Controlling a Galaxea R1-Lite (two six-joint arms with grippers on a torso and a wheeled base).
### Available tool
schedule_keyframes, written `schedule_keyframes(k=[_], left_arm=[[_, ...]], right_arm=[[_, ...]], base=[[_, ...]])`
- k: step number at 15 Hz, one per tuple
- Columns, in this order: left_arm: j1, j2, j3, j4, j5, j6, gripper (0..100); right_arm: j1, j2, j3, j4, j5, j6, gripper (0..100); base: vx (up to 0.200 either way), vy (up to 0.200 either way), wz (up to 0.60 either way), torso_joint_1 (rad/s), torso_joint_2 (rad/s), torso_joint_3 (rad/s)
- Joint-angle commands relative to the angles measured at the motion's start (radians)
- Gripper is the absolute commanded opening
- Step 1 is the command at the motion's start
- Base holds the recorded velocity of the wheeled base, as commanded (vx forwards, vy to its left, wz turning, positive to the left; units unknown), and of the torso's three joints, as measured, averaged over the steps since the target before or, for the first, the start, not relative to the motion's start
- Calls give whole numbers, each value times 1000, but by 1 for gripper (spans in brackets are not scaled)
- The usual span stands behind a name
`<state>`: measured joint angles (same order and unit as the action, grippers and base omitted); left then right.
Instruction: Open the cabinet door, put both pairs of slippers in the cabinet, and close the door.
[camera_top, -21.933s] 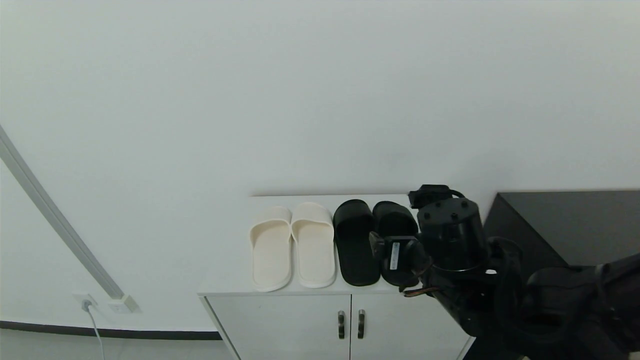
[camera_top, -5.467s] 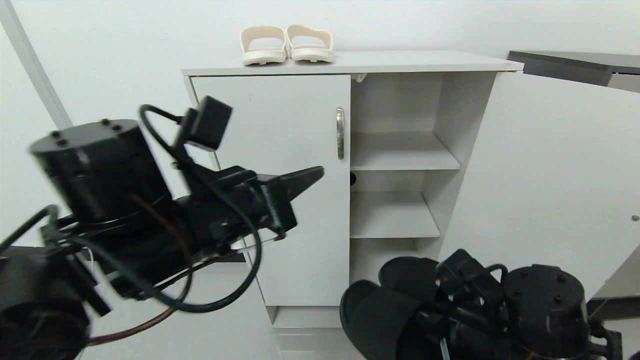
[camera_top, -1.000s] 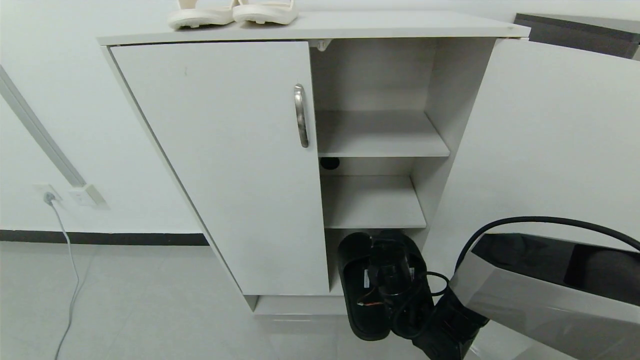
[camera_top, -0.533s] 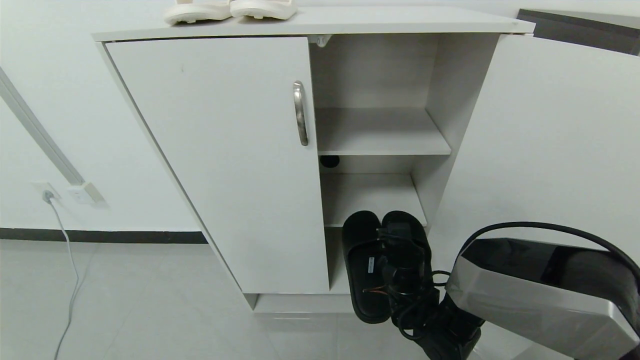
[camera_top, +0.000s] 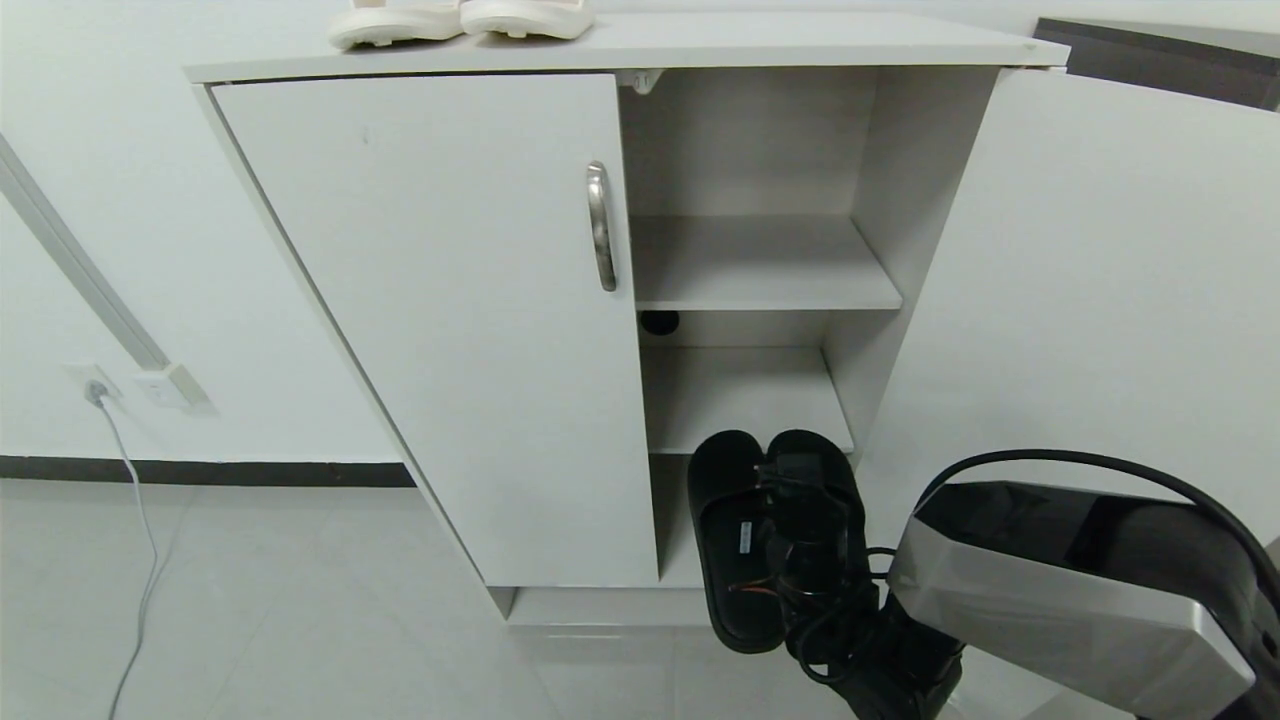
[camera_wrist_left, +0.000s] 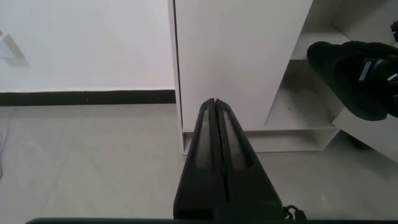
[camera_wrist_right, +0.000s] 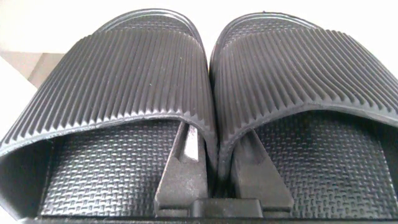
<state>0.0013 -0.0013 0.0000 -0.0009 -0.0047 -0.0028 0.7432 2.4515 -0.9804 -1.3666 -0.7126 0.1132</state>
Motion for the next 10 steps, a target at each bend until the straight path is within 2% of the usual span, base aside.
schedule_keyframes(k=[1,10], left_arm=[[0,1,0,1,0,0,0],[0,1,0,-1,0,1,0]], right_arm=[[-1,4,-1,0,1,0,0],[-8,4,-12,3,2,0,0]], base=[[200,0,0,2,2,2],[200,0,0,4,4,4]])
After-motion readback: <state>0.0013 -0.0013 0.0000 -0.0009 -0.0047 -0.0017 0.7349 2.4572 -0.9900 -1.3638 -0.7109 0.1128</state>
